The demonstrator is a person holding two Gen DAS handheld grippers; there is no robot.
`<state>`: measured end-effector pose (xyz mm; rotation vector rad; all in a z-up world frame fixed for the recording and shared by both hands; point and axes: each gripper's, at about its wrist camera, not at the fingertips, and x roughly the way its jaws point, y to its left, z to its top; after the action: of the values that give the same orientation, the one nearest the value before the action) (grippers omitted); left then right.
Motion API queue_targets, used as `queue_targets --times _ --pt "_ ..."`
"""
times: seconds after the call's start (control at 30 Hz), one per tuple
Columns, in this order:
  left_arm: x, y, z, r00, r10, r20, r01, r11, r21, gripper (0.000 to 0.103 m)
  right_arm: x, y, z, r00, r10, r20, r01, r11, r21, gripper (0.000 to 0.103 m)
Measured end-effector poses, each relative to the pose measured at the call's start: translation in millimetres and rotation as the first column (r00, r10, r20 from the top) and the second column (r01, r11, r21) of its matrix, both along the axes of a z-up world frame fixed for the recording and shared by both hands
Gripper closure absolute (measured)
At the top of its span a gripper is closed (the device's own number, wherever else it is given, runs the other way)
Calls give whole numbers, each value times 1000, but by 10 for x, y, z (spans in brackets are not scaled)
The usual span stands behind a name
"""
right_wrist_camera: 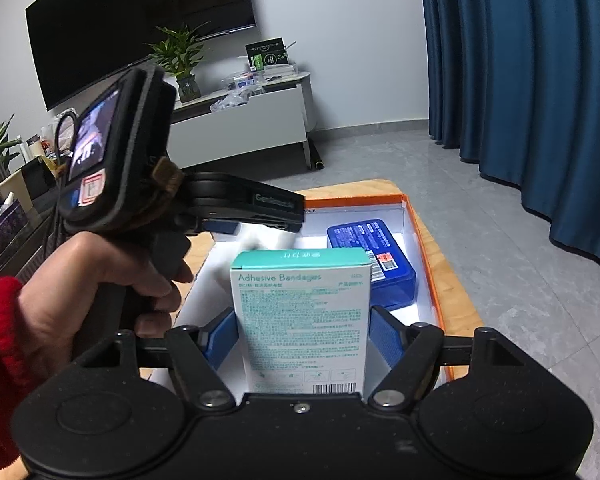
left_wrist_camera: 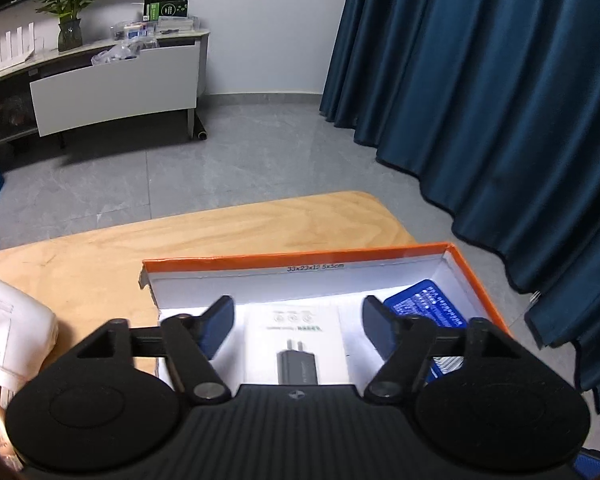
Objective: Organize rigid objects
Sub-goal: 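Lower the white charger box with the left gripper while the right lowers the teal box, then open both, then withdraw both grippers from the tray toward the items on the table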
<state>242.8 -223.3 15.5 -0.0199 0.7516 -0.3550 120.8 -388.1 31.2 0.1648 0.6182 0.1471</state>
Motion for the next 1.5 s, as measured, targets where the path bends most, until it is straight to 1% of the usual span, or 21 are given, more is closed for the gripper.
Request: queue_targets --times 0.17,0.27,0.37,0.43,0.47,0.57,0.7,0.87,1.1,1.23,1.37,1.5 --pt "-187 143 173 1000 18 14 -18 1000 -19 24 -117 7 83 1000 -8 27 8 1000 -1 14" --pt "-361 210 314 999 28 23 -27 1000 -14 23 -225 7 186 998 -14 59 14 1000 2 13" --pt "-579 268 451 998 38 42 -38 999 10 18 -330 25 278 996 -20 82 20 1000 1 12" --pt "-697 317 526 997 55 49 -55 998 8 13 -392 27 330 996 -20 92 19 1000 7 10" --pt "-752 362 559 997 66 48 -67 998 4 12 -422 29 351 995 -19 93 18 1000 13 9" --pt "-880 474 627 995 92 43 -92 996 -3 11 -510 52 409 995 -19 94 17 1000 24 9" --pt "-1047 644 677 990 133 50 -134 991 8 9 -596 129 497 995 -1 100 -2 1000 24 8" --pt "-1191 856 714 983 177 48 -178 984 16 8 -660 244 584 993 28 114 -31 999 29 7" --pt "-1378 1172 736 970 240 46 -240 971 -11 7 -697 423 640 991 73 108 -75 997 22 7" --pt "-1449 1334 694 964 264 43 -264 964 -13 7 -708 508 634 990 95 104 -97 995 17 7" --pt "-1480 1510 631 952 305 21 -304 952 -24 7 -687 601 619 988 120 96 -122 992 20 7" --pt "-1534 1665 539 947 320 11 -320 947 -23 7 -667 696 581 986 145 87 -147 989 8 7"
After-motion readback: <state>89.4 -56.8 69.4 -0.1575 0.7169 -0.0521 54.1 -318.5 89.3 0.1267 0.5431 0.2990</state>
